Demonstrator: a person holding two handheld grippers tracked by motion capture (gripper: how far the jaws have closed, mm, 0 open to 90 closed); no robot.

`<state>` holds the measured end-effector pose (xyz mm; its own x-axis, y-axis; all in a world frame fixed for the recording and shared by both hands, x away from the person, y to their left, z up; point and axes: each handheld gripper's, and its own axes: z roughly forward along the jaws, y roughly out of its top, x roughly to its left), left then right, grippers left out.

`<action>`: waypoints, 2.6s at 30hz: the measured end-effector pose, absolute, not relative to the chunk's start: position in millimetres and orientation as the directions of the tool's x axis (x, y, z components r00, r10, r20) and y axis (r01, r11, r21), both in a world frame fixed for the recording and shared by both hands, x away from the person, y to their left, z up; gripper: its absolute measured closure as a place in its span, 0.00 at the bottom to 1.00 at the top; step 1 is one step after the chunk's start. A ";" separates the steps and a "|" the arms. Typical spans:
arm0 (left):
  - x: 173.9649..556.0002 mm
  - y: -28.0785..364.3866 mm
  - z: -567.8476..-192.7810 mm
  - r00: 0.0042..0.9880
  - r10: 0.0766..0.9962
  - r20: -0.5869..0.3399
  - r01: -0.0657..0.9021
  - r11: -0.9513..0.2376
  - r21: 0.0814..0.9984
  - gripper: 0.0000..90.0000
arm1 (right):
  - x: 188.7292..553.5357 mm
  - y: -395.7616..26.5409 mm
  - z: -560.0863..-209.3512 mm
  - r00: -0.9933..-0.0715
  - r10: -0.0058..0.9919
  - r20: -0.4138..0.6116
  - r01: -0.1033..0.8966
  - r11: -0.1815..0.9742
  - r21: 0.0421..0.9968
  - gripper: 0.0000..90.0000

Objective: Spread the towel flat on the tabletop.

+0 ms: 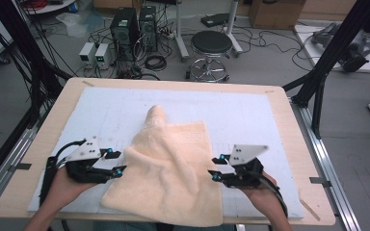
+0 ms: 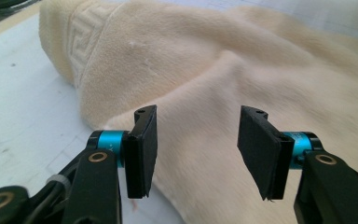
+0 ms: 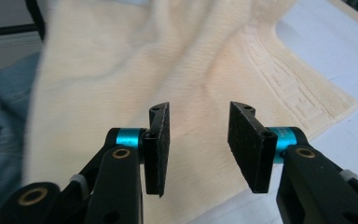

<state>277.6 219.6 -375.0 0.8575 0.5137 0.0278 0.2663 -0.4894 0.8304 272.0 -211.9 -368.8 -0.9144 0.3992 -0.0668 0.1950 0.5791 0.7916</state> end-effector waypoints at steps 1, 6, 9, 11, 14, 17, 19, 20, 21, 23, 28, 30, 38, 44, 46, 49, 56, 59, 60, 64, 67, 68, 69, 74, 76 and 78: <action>285.5 216.6 -380.1 0.850 0.526 0.021 0.277 -0.482 0.831 0.52 | 282.7 -209.2 -374.8 -0.910 0.410 -0.063 0.206 0.581 0.788 0.64; 316.3 203.7 -401.7 0.826 0.564 -0.012 0.352 -0.498 0.792 0.51 | 324.4 -193.9 -406.5 -0.905 0.425 -0.022 0.276 0.626 0.730 0.62; 323.4 198.3 -414.8 0.832 0.554 -0.045 0.389 -0.522 0.759 0.57 | 335.0 -189.4 -421.3 -0.907 0.421 0.025 0.321 0.651 0.687 0.65; 323.8 198.3 -427.2 0.823 0.562 -0.083 0.427 -0.514 0.744 0.81 | 334.1 -192.2 -430.4 -0.913 0.404 0.049 0.322 0.644 0.694 0.86; 322.0 199.6 -427.2 0.820 0.565 -0.092 0.434 -0.508 0.744 0.91 | 331.8 -198.3 -425.1 -0.906 0.419 0.066 0.341 0.628 0.700 0.93; 315.6 202.8 -420.8 0.816 0.573 -0.071 0.415 -0.497 0.762 0.93 | 325.1 -204.4 -417.6 -0.894 0.445 0.052 0.348 0.616 0.707 0.93; 309.2 205.4 -416.0 0.818 0.572 -0.060 0.398 -0.487 0.777 0.93 | 317.9 -209.5 -410.6 -0.890 0.454 0.034 0.335 0.601 0.726 0.93; 305.5 207.3 -413.3 0.820 0.569 -0.053 0.389 -0.487 0.782 0.93 | 313.6 -212.4 -406.6 -0.890 0.455 0.015 0.317 0.596 0.737 0.93; 296.4 210.7 -408.0 0.820 0.570 -0.052 0.382 -0.478 0.791 0.93 | 308.5 -215.1 -403.2 -0.889 0.457 0.007 0.310 0.592 0.744 0.93; 291.3 212.1 -405.7 0.822 0.568 -0.046 0.374 -0.476 0.796 0.93 | 297.1 -220.6 -397.4 -0.887 0.461 -0.014 0.294 0.591 0.751 0.93; 256.7 218.7 -398.1 0.841 0.541 -0.027 0.340 -0.489 0.803 0.94 | 271.1 -227.9 -392.8 -0.890 0.454 -0.042 0.272 0.603 0.750 0.93; 239.4 219.7 -394.5 0.854 0.519 -0.026 0.329 -0.501 0.800 0.94 | 251.2 -228.6 -391.6 -0.901 0.432 -0.036 0.266 0.617 0.741 0.93; 212.1 222.9 -384.6 0.878 0.477 -0.033 0.324 -0.543 0.775 0.75 | 228.6 -222.8 -383.4 -0.929 0.371 -0.016 0.238 0.629 0.740 0.74; 251.4 217.8 -370.7 0.861 0.507 -0.024 0.308 -0.484 0.819 0.61 | 272.8 -231.6 -379.3 -0.890 0.455 -0.011 0.285 0.576 0.766 0.64; 268.6 214.4 -369.7 0.851 0.523 -0.039 0.316 -0.453 0.833 0.60 | 290.4 -235.6 -386.8 -0.873 0.488 0.019 0.322 0.545 0.774 0.64; 293.3 208.1 -374.0 0.826 0.563 -0.023 0.322 -0.437 0.840 0.58 | 310.7 -237.0 -402.0 -0.848 0.529 0.046 0.374 0.534 0.758 0.63; 331.7 196.7 -408.2 0.817 0.572 -0.073 0.433 -0.524 0.734 0.56 | 325.1 -228.9 -429.6 -0.839 0.541 0.060 0.439 0.606 0.663 0.62; 336.5 189.1 -418.0 0.826 0.555 -0.094 0.453 -0.556 0.697 0.71 | 322.2 -227.1 -434.7 -0.835 0.549 0.031 0.425 0.609 0.670 0.71; 336.3 185.9 -419.5 0.831 0.551 -0.072 0.442 -0.576 0.688 0.76 | 322.0 -226.2 -434.8 -0.837 0.547 0.026 0.421 0.611 0.670 0.74; 333.5 179.2 -421.3 0.829 0.557 -0.055 0.436 -0.581 0.687 0.89 | 321.4 -224.8 -433.7 -0.841 0.541 0.008 0.409 0.625 0.665 0.89; 331.9 185.2 -415.7 0.826 0.561 -0.056 0.436 -0.572 0.695 0.91 | 321.0 -225.2 -432.1 -0.843 0.537 0.007 0.408 0.632 0.659 0.94; 330.3 187.3 -413.2 0.824 0.564 -0.055 0.436 -0.568 0.698 0.92 | 321.0 -225.4 -430.2 -0.844 0.535 0.026 0.419 0.630 0.654 0.95; 327.8 189.3 -410.5 0.822 0.567 -0.053 0.432 -0.560 0.707 0.92 | 321.0 -225.4 -430.2 -0.844 0.535 0.026 0.419 0.630 0.654 0.95; 316.6 202.4 -398.9 0.818 0.571 -0.067 0.414 -0.504 0.758 0.93 | 315.4 -225.8 -409.5 -0.859 0.512 -0.026 0.367 0.649 0.666 0.96; 311.3 205.8 -393.5 0.816 0.573 -0.071 0.407 -0.484 0.775 0.93 | 311.9 -226.3 -400.4 -0.861 0.507 -0.031 0.354 0.642 0.680 0.96; 305.9 209.0 -387.8 0.819 0.570 -0.065 0.393 -0.474 0.788 0.93 | 308.3 -227.2 -391.0 -0.863 0.502 -0.054 0.328 0.639 0.695 0.97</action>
<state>305.9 209.0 -387.8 0.8190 0.5701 -0.0653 0.3927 -0.4738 0.7883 308.3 -227.2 -391.0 -0.8633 0.5018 -0.0538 0.3283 0.6394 0.6952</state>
